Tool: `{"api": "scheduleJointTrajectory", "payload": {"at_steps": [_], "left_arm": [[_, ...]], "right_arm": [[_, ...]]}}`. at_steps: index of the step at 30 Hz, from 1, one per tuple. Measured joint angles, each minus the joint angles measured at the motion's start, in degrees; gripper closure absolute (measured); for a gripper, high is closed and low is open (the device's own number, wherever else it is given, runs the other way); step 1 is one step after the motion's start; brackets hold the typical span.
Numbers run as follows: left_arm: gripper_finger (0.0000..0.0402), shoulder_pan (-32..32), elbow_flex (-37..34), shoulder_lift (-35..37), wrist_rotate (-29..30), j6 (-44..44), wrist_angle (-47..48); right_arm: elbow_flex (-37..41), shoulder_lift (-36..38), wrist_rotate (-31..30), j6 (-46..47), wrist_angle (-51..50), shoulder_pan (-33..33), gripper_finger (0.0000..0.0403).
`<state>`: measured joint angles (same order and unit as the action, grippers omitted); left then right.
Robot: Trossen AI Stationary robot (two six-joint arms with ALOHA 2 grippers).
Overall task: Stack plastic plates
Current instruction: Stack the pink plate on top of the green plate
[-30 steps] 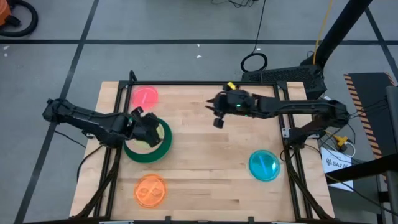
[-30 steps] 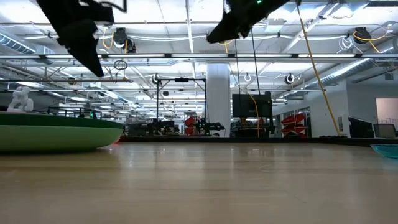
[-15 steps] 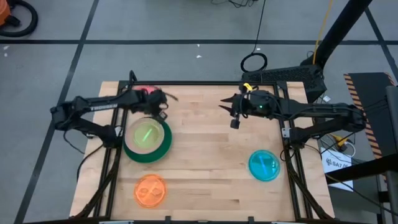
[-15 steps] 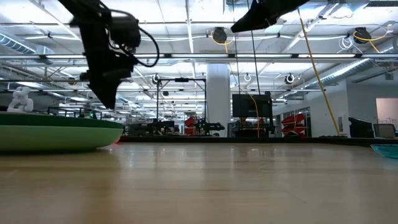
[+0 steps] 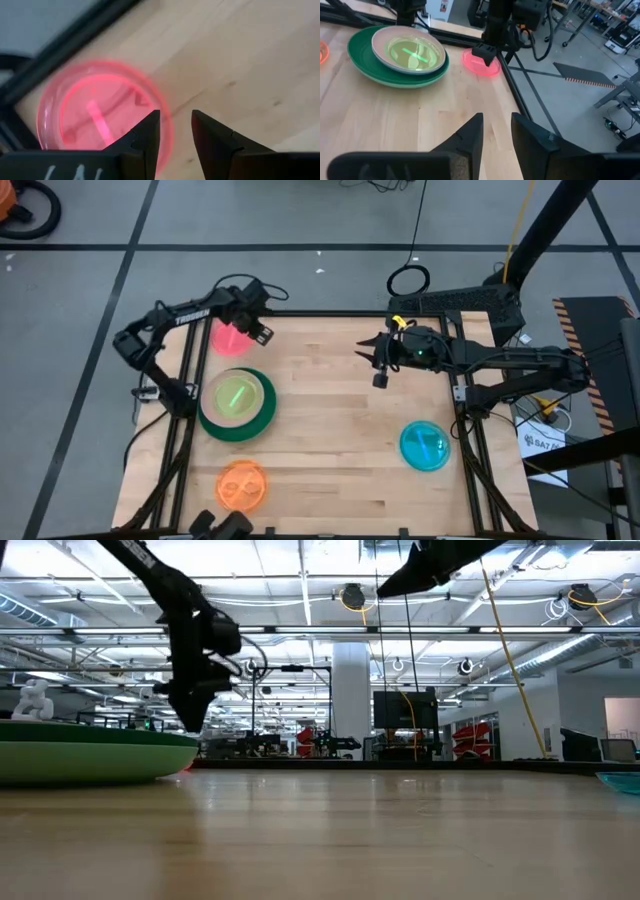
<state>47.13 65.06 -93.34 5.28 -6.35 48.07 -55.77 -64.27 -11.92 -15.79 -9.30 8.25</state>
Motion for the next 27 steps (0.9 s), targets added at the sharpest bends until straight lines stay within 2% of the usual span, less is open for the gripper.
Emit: {"api": "scheduleJointTrajectory", "payload": {"at_steps": [3, 7, 19, 23, 27], "left_arm": [[0.0282, 0.90, -0.02, -2.73, 0.19, -1.87, 2.65], [0.0282, 0.61, -0.02, -4.84, 1.32, -2.39, 0.50], [0.0280, 0.22, -0.02, -5.10, 1.84, -2.95, -1.22], [0.0263, 0.20, -0.02, -5.10, 1.86, -3.02, -1.24], [0.0227, 0.07, -0.02, -5.07, 1.90, -3.24, -1.27]], "right_arm": [[0.00, -0.02, 0.02, 0.52, -1.10, 0.00, 0.0310], [0.00, 0.00, 0.02, 1.57, -2.66, 0.00, 0.0310], [0.00, -0.02, 0.02, 3.15, -4.42, 0.00, 0.0310], [0.00, -0.02, 0.02, 3.94, -4.49, 0.00, 0.0310], [0.00, -0.02, 0.04, 4.19, -5.52, 0.00, 0.0310]]}}
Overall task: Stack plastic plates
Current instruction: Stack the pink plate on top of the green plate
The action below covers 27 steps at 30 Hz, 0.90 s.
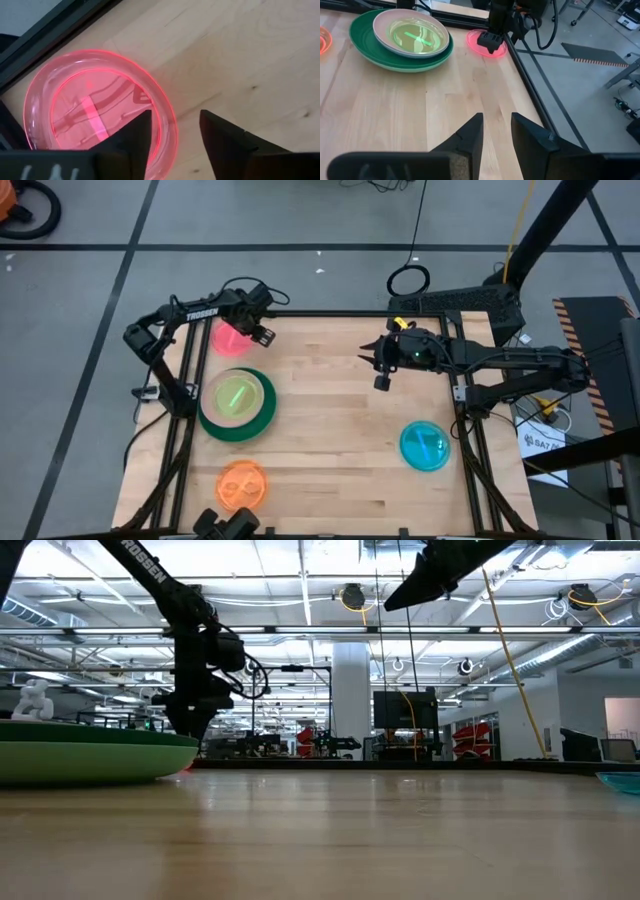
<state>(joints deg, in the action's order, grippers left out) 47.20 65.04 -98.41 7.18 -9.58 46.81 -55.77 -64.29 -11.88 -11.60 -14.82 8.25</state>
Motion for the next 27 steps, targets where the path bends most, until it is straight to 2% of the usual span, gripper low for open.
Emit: {"api": "scheduleJointTrajectory", "payload": {"at_steps": [5, 14, 27], "left_arm": [[0.0205, -0.52, -0.69, 0.00, 1.49, -1.37, -0.72], [0.0204, -0.57, -3.65, 0.00, 2.30, -3.11, -0.85], [0.0204, -0.57, -8.13, 0.02, 2.69, -3.61, -8.01]], "right_arm": [[-0.02, 0.00, -0.02, 0.00, -0.36, 0.00, 0.0310], [-0.04, 0.00, -0.02, 0.00, -0.29, 0.00, 0.0310], [-0.04, 0.00, -0.03, -0.95, -0.02, 0.00, 0.0310]]}}
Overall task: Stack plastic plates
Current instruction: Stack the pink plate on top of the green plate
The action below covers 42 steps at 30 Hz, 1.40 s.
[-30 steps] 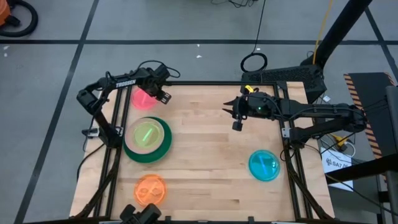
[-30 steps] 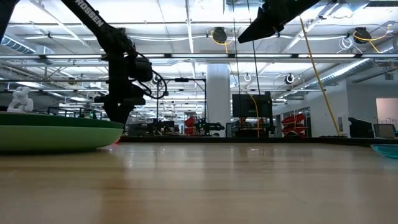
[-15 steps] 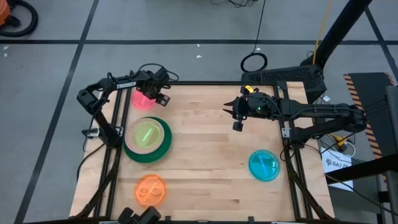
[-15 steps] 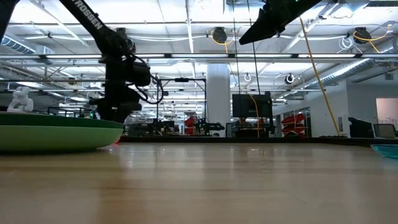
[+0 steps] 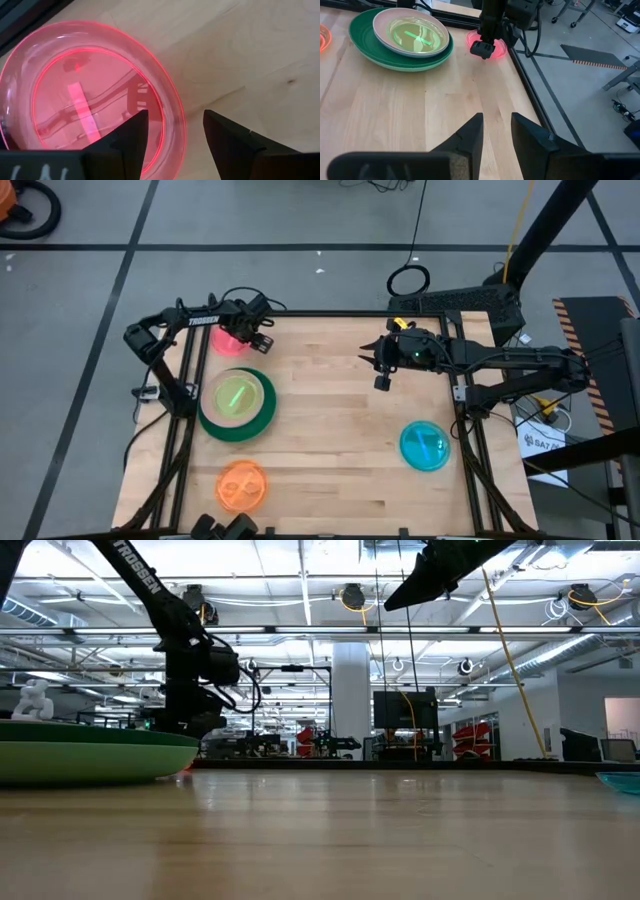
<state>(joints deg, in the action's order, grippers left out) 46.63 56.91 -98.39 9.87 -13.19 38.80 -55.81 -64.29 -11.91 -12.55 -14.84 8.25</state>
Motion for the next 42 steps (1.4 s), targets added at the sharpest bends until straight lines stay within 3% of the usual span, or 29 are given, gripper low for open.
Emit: {"api": "scheduleJointTrajectory", "payload": {"at_steps": [10, 26, 36, 42], "left_arm": [[0.0204, -0.02, -3.87, 0.12, 0.94, -0.82, -4.74], [0.0205, -1.22, -3.94, -0.28, 3.80, -1.04, -5.94], [0.0290, -1.84, -3.96, -0.42, 3.58, -1.20, -6.39], [0.0304, -2.52, -3.98, -0.44, 3.76, -1.29, -6.41]], "right_arm": [[-0.02, 0.00, -0.01, -0.12, 0.00, 0.00, 0.0310], [-0.02, 0.00, -0.01, -0.16, -0.01, 0.02, 0.0310], [-0.02, 0.00, -0.01, -0.16, -0.03, 0.02, 0.0310], [-0.02, 0.00, -0.01, -0.34, -0.03, 0.02, 0.0310]]}}
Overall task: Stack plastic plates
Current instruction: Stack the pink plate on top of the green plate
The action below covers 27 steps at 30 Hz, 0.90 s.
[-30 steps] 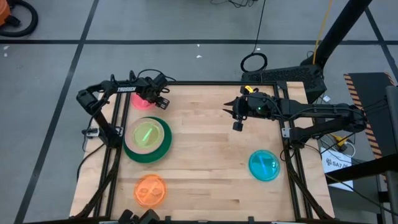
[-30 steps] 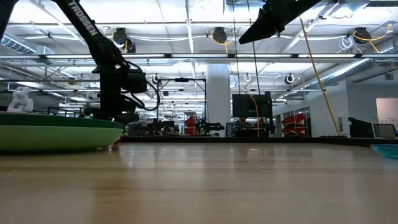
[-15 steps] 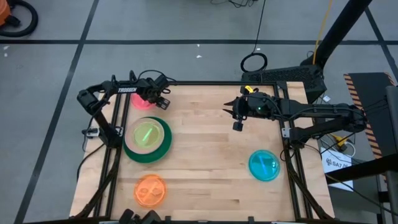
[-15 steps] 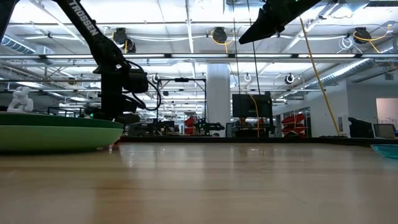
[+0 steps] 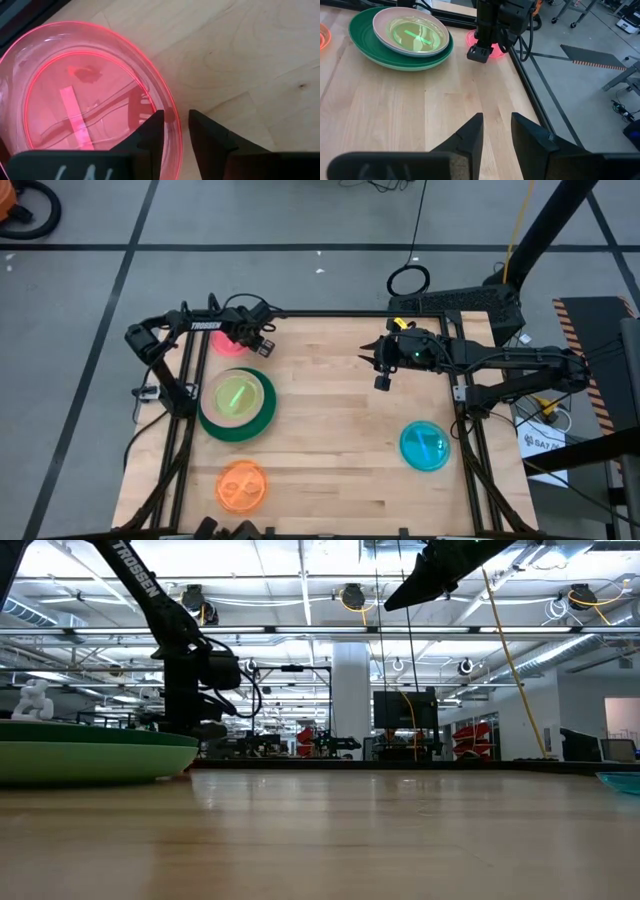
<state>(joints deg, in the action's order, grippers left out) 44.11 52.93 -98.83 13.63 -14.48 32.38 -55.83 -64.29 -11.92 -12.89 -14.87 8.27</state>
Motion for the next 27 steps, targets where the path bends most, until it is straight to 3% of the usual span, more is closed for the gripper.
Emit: {"api": "scheduleJointTrajectory", "payload": {"at_steps": [27], "left_arm": [[0.0305, -0.73, -0.02, -0.02, 0.00, 0.33, -0.50]], "right_arm": [[0.00, 0.00, -0.01, 0.00, -0.04, 0.00, 0.0310]]}}
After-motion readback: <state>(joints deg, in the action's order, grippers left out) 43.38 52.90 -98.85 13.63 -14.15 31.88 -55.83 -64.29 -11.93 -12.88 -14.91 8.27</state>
